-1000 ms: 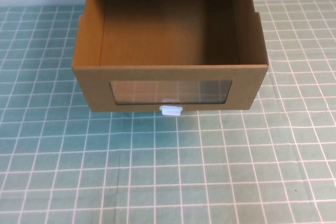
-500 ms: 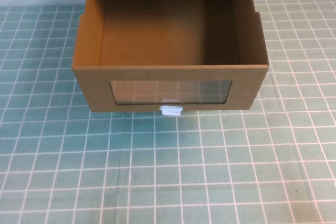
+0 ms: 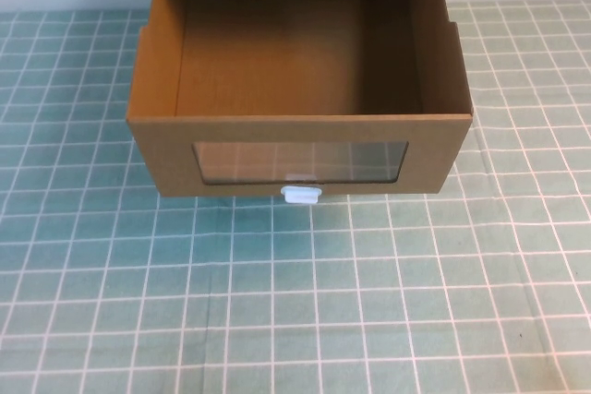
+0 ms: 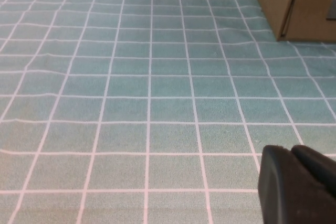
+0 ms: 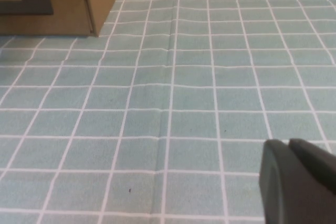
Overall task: Open the shoe box
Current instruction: 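Pull the top drawer of the cardboard box fully open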
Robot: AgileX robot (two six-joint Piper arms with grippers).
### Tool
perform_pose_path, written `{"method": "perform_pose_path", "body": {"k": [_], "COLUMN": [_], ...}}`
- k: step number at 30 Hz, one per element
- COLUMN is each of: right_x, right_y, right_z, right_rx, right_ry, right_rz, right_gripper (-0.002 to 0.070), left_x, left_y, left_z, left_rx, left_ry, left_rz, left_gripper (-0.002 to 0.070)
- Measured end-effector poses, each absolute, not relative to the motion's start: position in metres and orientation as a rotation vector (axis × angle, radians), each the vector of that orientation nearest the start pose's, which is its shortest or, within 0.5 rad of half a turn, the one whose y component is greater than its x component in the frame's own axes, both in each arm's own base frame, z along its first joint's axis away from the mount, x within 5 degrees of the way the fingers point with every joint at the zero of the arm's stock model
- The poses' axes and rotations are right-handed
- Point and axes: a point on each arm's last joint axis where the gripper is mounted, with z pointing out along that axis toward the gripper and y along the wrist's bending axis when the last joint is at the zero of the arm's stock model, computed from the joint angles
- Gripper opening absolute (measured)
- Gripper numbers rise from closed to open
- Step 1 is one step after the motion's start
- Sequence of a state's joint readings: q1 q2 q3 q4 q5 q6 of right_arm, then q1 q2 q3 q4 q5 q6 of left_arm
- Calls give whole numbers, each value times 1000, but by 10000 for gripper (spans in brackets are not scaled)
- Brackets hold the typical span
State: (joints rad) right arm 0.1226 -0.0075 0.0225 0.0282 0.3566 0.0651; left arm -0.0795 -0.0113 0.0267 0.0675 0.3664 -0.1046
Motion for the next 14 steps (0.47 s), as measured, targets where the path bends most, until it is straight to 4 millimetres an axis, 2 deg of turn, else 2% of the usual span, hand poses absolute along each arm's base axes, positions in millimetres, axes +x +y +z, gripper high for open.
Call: {"method": "perform_pose_path", "body": {"k": [14], "right_x": [52], "right_y": [8], "right_z": [174], "right_rx": [-33], "right_ry": [1857], "right_rz": [164], "right_gripper": [-13], "left_x": [53], "left_y": [-2], "left_z": [172], "left_rx": [19], "left_ry": [1865], "left_rz": [-61], "left_gripper": [-5]}}
